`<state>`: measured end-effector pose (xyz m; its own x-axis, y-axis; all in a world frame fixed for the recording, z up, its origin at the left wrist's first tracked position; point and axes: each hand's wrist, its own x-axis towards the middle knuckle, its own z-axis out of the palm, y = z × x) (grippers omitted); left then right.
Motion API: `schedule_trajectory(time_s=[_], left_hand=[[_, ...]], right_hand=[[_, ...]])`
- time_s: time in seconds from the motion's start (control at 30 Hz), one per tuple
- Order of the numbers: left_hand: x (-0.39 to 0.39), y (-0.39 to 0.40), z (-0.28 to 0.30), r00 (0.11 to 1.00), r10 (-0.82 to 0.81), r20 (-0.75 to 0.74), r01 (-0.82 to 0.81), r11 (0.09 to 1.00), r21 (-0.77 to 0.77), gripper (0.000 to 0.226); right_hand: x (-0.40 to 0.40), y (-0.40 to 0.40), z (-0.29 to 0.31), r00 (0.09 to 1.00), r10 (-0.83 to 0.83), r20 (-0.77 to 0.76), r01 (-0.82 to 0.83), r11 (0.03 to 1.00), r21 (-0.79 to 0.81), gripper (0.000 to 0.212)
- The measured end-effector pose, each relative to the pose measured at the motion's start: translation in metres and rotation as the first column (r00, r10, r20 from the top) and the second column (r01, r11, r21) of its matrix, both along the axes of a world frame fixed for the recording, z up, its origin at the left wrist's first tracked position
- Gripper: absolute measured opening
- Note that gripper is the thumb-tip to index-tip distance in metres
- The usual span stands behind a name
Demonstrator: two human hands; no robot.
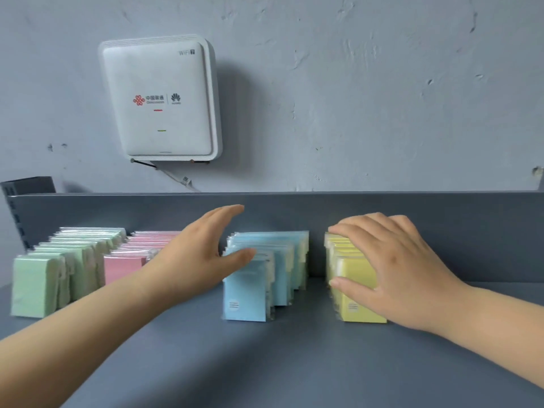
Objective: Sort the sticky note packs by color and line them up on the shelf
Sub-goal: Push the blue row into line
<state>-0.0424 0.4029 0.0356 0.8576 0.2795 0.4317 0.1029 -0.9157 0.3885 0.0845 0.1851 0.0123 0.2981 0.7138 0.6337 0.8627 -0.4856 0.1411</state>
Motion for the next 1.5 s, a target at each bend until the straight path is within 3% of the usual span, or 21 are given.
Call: schedule_trajectory(time_s=[0.13, 0.37, 0.53, 0.73, 1.03, 1.5], left_hand=[[-0.004, 0.02, -0.018, 0.998, -0.006, -0.068, 0.002, 0.998, -0.06, 0.076], [0.005, 0.025, -0.044, 0.989, -0.146, -0.015, 0.126, 0.896, -0.426, 0.09], [0.012, 0.022, -0.05, 0.984, -0.176, 0.02, 0.159, 0.834, -0.529, 0.092], [0.014, 0.024, -0.055, 0.975, -0.216, 0.043, 0.2, 0.786, -0.585, 0.092], [0.014, 0.028, -0.059, 0.954, -0.286, 0.092, 0.259, 0.624, -0.737, 0.087], [0.02, 0.021, -0.047, 0.962, -0.246, 0.114, 0.253, 0.661, -0.707, 0.088]], right_hand=[[-0.021, 0.034, 0.001, 0.999, -0.019, -0.043, 0.015, 0.996, -0.082, 0.048], [-0.038, 0.073, 0.003, 0.987, -0.112, -0.116, 0.094, 0.984, -0.15, 0.072], [-0.038, 0.082, -0.004, 0.966, -0.168, -0.196, 0.124, 0.968, -0.22, 0.08], [-0.038, 0.085, -0.005, 0.949, -0.221, -0.224, 0.162, 0.953, -0.255, 0.072], [-0.038, 0.084, -0.007, 0.95, -0.208, -0.235, 0.155, 0.962, -0.227, 0.071], [-0.038, 0.08, -0.005, 0.946, -0.217, -0.242, 0.159, 0.958, -0.237, 0.076]])
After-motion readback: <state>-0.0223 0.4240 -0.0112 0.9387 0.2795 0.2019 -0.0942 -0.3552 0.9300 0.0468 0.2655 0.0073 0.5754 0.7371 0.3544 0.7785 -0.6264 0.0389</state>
